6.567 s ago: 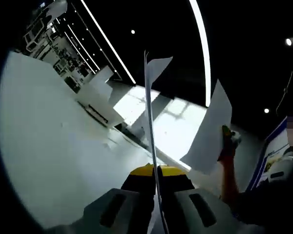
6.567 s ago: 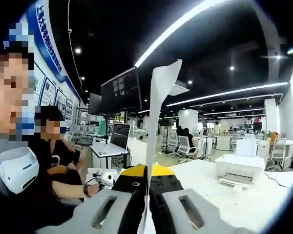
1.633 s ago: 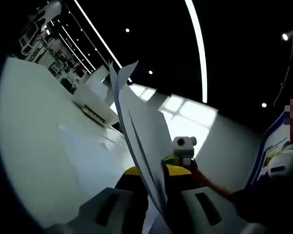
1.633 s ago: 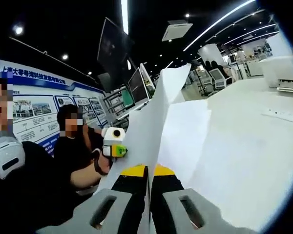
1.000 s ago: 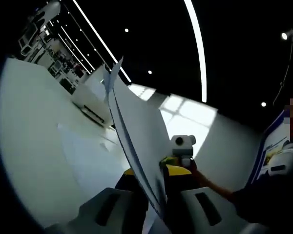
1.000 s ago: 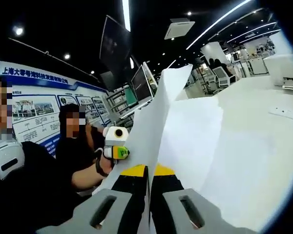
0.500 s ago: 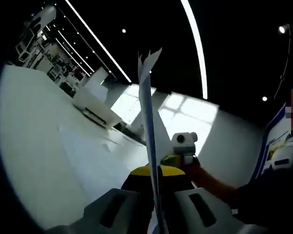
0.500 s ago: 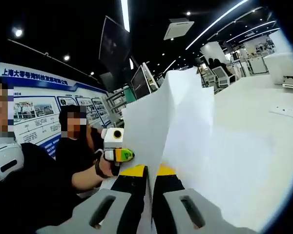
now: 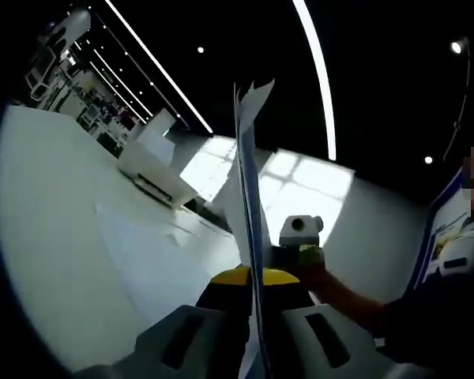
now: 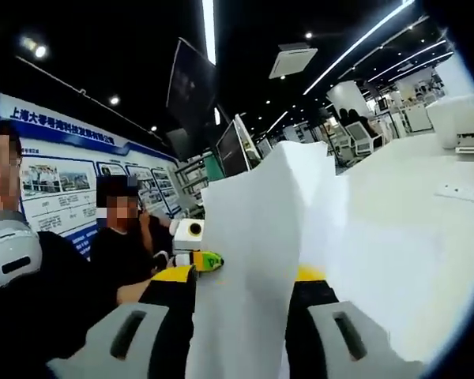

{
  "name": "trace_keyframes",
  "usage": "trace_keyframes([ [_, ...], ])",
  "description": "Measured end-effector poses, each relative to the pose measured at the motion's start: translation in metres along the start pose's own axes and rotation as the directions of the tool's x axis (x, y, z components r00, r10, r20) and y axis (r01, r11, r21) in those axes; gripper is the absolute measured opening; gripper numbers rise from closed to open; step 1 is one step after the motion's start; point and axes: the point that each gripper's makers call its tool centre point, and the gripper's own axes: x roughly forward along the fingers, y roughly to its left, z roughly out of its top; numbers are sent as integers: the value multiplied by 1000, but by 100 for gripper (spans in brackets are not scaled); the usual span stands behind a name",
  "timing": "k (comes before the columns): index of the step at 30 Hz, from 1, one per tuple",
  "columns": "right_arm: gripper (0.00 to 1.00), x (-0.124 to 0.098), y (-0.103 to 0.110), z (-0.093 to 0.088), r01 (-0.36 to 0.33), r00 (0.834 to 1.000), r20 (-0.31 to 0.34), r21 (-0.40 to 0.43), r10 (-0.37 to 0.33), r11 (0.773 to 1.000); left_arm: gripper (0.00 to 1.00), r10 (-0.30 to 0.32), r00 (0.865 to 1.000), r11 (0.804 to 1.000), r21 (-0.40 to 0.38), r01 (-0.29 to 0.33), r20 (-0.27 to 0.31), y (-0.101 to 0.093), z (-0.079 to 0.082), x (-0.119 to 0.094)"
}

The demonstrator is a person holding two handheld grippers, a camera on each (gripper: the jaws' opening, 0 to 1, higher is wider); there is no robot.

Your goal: Organize the stack of printing papers by aligning and flattening the scattered papers on the table

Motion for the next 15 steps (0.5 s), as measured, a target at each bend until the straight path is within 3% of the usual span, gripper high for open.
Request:
trace_keyframes([
  [3,50,-5,-2,5,12,1000,27,-13,-12,1000,6,0,1000,1000,-3,0,3,-1,0,0],
  [6,58,-11,0,19,-19,994,106,57,13,998,6,-1,1000,1000,-12,1,6,-1,1,0],
  [8,58,-18,-2,26,-28,990,137,76,18,997,6,-3,1000,1000,-14,3,7,-2,1,0],
  [11,58,-30,-14,33,35,986,160,53,-43,998,6,-5,1000,1000,-15,5,7,-2,1,0],
  [15,58,-40,-22,38,60,980,188,68,-72,996,6,-7,1000,1000,-17,7,8,-2,1,0],
])
